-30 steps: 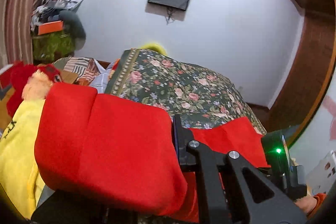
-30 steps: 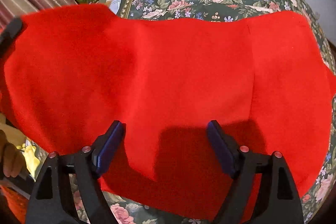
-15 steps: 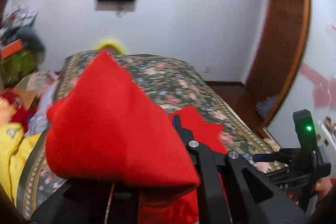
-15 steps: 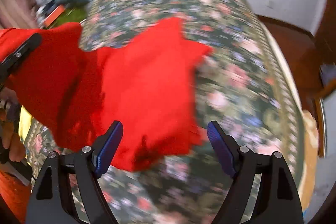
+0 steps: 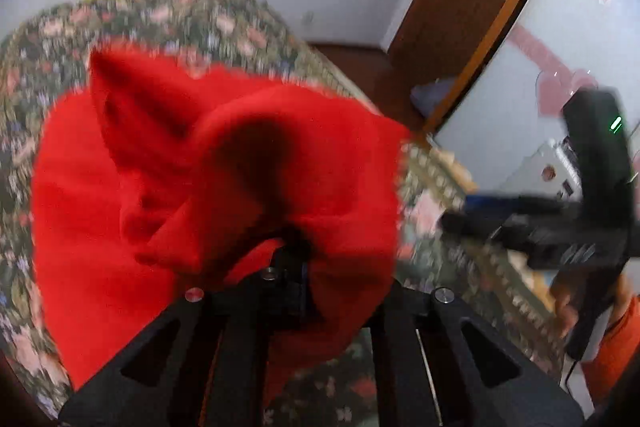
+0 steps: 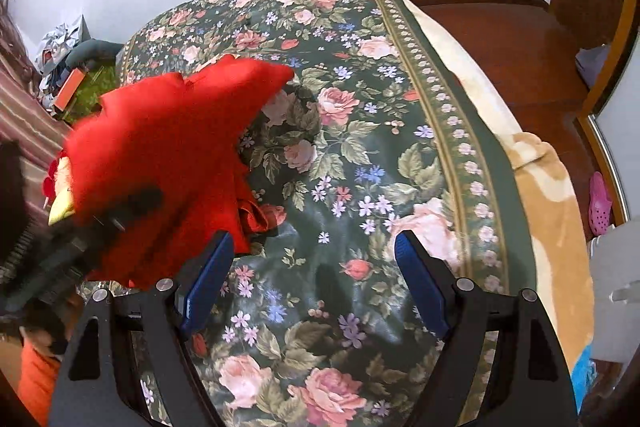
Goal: Fold large clothes
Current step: 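Fold the lifted jacket half over onto the rest with the left tool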
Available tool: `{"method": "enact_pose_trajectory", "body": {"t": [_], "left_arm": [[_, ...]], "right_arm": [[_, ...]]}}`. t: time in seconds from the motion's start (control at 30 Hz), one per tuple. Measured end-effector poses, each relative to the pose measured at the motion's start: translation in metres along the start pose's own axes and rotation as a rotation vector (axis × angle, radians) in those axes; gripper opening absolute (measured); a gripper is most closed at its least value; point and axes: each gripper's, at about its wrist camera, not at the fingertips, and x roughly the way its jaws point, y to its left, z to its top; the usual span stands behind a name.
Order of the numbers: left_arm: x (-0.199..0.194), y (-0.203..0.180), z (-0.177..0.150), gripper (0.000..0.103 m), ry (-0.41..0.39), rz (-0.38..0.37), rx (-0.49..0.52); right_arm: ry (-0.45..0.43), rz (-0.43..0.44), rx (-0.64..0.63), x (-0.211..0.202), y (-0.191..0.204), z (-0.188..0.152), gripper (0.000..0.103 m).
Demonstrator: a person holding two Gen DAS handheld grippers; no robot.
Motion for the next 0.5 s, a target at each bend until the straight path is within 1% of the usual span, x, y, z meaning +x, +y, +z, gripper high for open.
{"method": "enact_pose_trajectory", "body": {"t": [0.1,0.17,0.2,0.23,0.3,0.37,0.43,0.47,0.5], "left_arm": [[0.002,0.004,-0.010,0.007,0.028,0.011,-0.003],[-0.003,0.003,-0.011,0.007,0.017,0.011,-0.006],[-0.006,0.002,-0.011,0.010,0.013,0.013,-0.006],[-0.010,-0.001,-0.010,0.013,0.017,0.017,-0.004],[-0.015,-0.009,-0.010,0.032,0.027,0.011,0.012],[-0.025,-0.016,-0.013,0.041,0.012,0.013,0.045],[-0.044,-0.027,-0.018,0.043,-0.026,0.034,0.103],[-0.054,-0.031,-0.019,0.045,-0.045,0.052,0.130],[-0.060,-0.033,-0.023,0.051,-0.055,0.068,0.145]], "right_arm": [[-0.005,0.006,0.004,-0.005,0.000,0.000,0.080],[-0.014,0.009,0.002,-0.010,0.002,-0.002,0.080],[-0.019,0.012,-0.001,-0.012,0.004,-0.002,0.080],[-0.027,0.016,-0.006,-0.016,0.006,-0.002,0.080],[-0.038,0.020,-0.011,-0.020,0.010,-0.001,0.080],[-0.054,0.028,-0.022,-0.027,0.016,0.001,0.080],[-0.068,0.035,-0.036,-0.033,0.023,0.002,0.080],[-0.075,0.040,-0.048,-0.036,0.028,0.002,0.080],[-0.079,0.043,-0.057,-0.038,0.032,0.001,0.080]]}}
